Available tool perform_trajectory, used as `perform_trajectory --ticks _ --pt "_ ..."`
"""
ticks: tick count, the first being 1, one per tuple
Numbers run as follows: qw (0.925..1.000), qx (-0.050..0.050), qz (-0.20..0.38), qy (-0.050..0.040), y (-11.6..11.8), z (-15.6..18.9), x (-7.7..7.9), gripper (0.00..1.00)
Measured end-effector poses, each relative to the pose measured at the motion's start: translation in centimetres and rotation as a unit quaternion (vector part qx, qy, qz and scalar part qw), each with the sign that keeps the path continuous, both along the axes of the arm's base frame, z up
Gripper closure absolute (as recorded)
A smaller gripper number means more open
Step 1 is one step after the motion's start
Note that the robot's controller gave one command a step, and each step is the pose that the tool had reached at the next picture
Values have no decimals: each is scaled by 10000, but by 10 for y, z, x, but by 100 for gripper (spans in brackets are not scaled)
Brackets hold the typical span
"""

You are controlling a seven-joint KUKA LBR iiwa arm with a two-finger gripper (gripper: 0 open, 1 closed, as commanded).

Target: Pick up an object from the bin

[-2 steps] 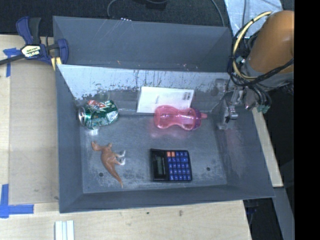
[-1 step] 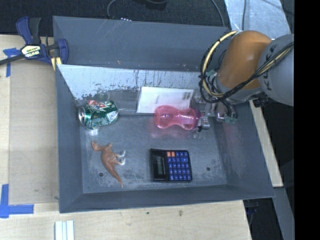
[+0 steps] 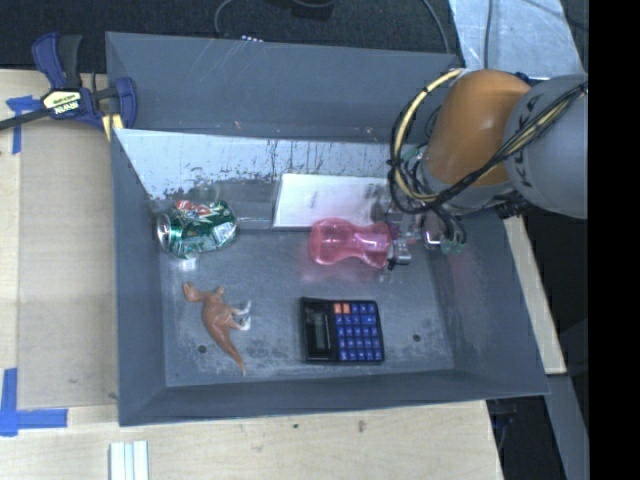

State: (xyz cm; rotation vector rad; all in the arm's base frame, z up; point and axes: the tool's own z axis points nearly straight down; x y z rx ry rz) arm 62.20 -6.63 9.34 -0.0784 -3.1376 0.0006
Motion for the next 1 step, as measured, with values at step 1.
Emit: perform_trajectory --ticks 1 --pt "9943 4 -1069 -40 10 8 -3 0"
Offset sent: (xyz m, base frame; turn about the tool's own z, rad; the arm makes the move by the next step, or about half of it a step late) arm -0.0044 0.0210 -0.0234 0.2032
